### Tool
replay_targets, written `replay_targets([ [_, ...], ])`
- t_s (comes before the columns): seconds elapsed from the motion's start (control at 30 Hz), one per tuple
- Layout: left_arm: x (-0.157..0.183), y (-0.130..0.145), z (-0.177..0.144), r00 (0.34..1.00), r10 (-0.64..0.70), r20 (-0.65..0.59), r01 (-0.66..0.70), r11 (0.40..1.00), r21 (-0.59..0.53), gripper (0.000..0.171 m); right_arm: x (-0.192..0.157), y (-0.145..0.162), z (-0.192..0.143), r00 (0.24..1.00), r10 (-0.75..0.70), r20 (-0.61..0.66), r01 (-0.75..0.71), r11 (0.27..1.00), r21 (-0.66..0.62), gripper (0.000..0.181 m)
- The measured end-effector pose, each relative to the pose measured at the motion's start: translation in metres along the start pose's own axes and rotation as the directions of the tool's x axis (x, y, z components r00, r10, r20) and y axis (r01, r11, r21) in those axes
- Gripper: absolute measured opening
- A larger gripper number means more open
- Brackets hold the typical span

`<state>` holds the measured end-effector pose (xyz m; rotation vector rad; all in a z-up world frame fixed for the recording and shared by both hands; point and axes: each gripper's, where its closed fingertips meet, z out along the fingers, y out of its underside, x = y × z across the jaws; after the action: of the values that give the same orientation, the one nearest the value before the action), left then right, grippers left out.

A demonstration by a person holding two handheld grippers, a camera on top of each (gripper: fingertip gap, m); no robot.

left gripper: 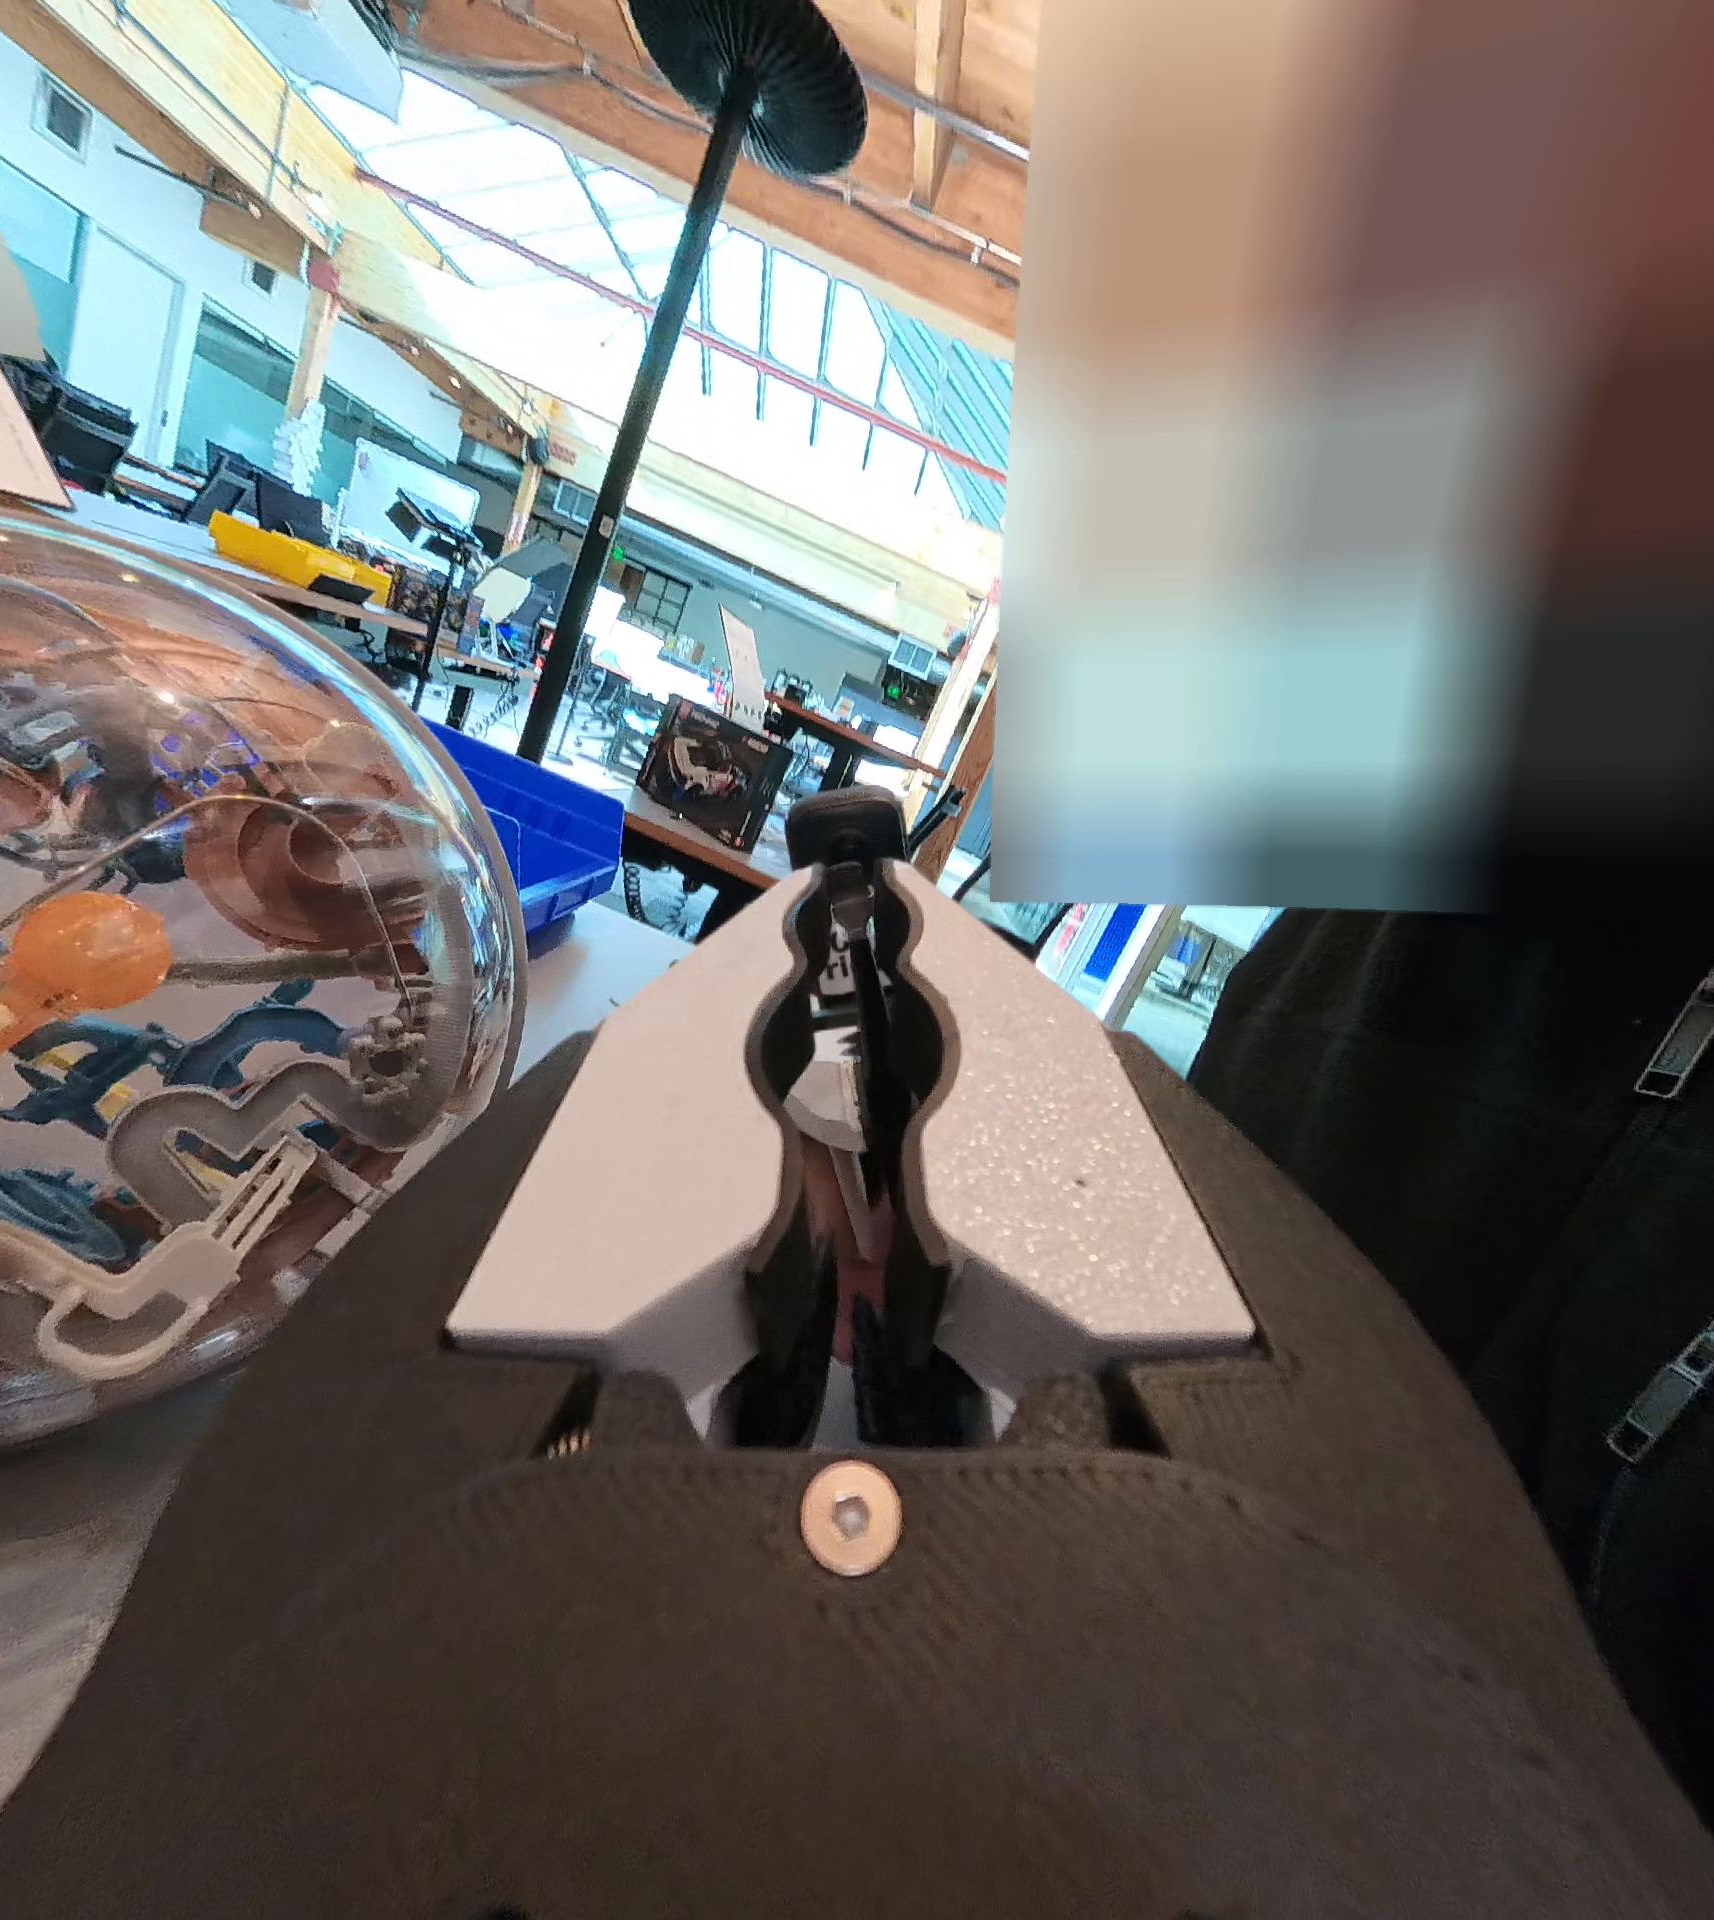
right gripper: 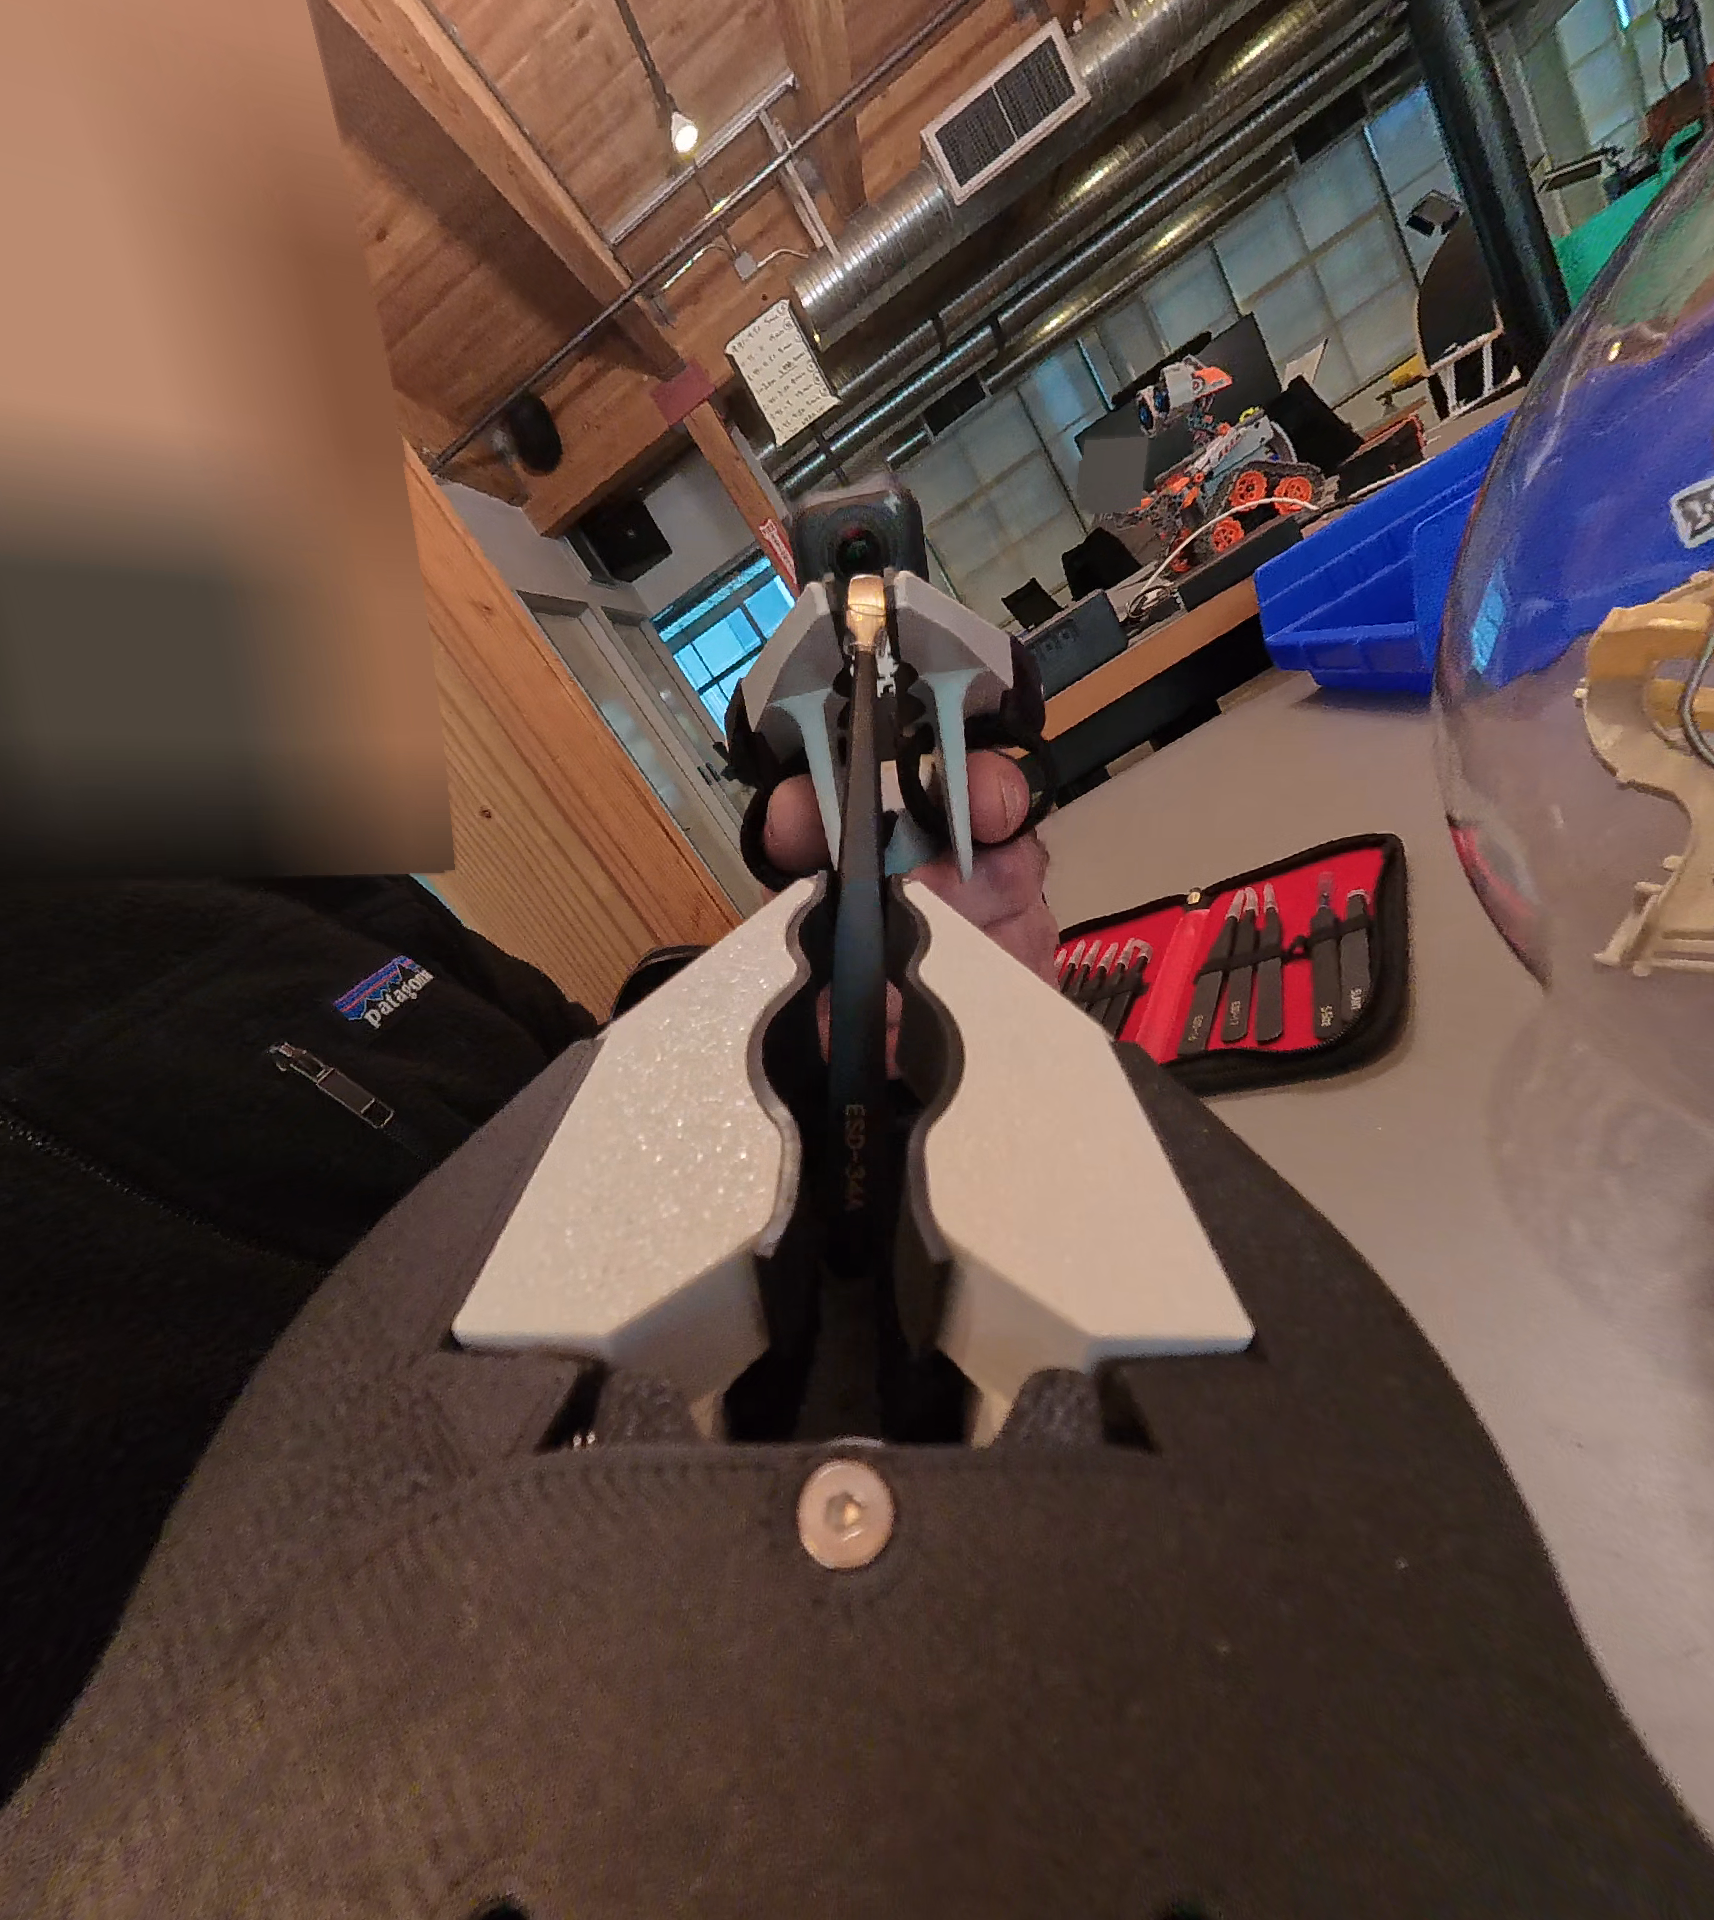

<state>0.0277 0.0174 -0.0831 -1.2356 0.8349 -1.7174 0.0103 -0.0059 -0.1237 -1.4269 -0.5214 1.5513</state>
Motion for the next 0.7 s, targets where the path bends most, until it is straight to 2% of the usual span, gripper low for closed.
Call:
replay_targets([
  [0.23, -0.003, -0.002, -0.002, 0.998, 0.022, 0.050, -0.025, 0.998, 0.062, 0.005, 0.003, -0.004, 0.000, 0.994, -0.076, -0.080, 0.076, 0.997, 0.000, 0.005],
  [0.43, -0.004, -0.001, -0.002, 0.994, 0.042, 0.100, -0.051, 0.995, 0.086, 0.005, 0.011, -0.001, 0.002, 0.940, -0.257, -0.225, 0.240, 0.965, -0.101, 0.005],
  [0.57, -0.012, 0.003, -0.001, 0.986, 0.029, 0.162, -0.044, 0.995, 0.088, 0.005, 0.025, -0.003, -0.007, 0.772, -0.516, -0.370, 0.439, 0.855, -0.275, 0.005],
  [0.7, -0.023, 0.009, 0.005, 0.974, -0.009, 0.228, -0.014, 0.995, 0.100, 0.003, 0.038, -0.011, -0.022, 0.527, -0.723, -0.447, 0.566, 0.690, -0.450, 0.005],
])
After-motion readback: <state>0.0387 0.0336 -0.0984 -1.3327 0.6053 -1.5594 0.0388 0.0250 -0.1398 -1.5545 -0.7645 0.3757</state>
